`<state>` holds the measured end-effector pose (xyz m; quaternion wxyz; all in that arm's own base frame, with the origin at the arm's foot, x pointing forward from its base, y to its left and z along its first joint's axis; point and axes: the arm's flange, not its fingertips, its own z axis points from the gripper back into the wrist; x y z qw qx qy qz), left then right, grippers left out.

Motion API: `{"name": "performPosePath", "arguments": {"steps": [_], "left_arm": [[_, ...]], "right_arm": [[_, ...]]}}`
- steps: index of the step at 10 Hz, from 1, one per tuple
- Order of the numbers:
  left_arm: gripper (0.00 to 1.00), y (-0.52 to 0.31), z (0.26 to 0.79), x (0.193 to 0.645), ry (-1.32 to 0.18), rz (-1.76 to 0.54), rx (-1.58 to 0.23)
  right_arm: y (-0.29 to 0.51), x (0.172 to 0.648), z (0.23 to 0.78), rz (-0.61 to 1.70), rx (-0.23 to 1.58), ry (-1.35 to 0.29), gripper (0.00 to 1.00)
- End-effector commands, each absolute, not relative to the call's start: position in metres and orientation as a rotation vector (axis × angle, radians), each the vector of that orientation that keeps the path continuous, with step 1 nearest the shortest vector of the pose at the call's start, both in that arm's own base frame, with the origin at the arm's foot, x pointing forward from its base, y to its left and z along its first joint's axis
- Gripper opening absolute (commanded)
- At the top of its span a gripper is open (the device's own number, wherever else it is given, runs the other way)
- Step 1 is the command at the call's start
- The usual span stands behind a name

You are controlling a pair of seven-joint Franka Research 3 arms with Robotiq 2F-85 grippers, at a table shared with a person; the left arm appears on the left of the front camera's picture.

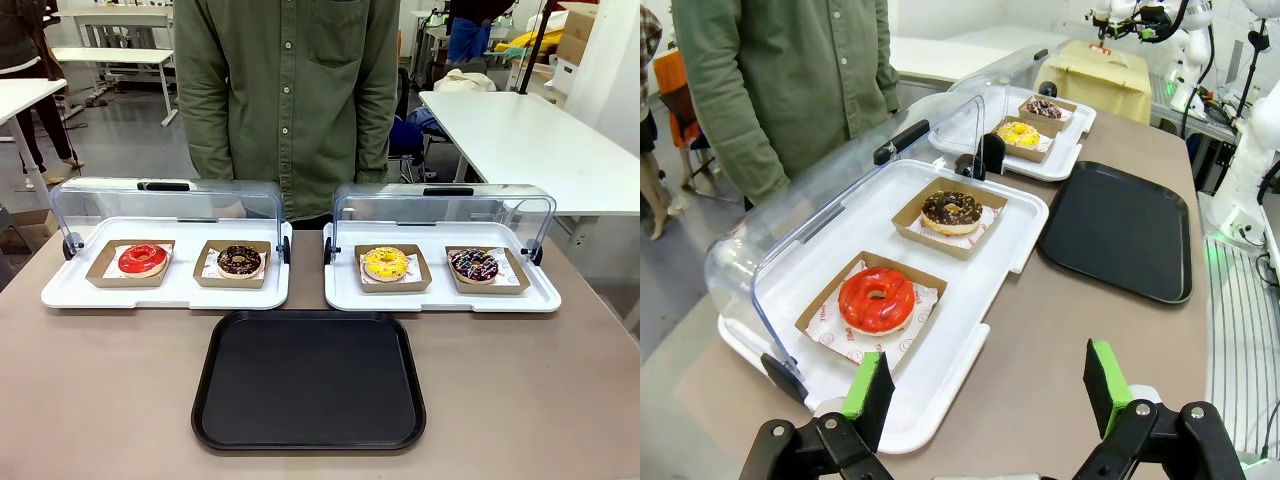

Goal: Move the third donut from the left to the tray.
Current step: Pick up the Paper togo box containing the Donut indicated by the person and place it on the Handle tray.

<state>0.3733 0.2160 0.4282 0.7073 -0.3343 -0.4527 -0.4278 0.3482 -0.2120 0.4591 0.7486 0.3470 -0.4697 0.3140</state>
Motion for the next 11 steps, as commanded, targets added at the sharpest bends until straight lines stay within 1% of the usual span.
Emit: {"name": "performPosePath", "arguments": {"steps": [1, 11], "left_arm": [[1.0, 0.2181, 0.4302, 0.3743, -1.011, -0.956, -0.745], [1.0, 0.2181, 0.4302, 0.3743, -1.011, -0.956, -0.745]], "right_arm": [[-0.2129, 0.351, 0.4598, 0.702, 0.756, -1.064, 1.0], [-0.2129, 0.351, 0.4598, 0.702, 0.756, -1.064, 1.0]]}}
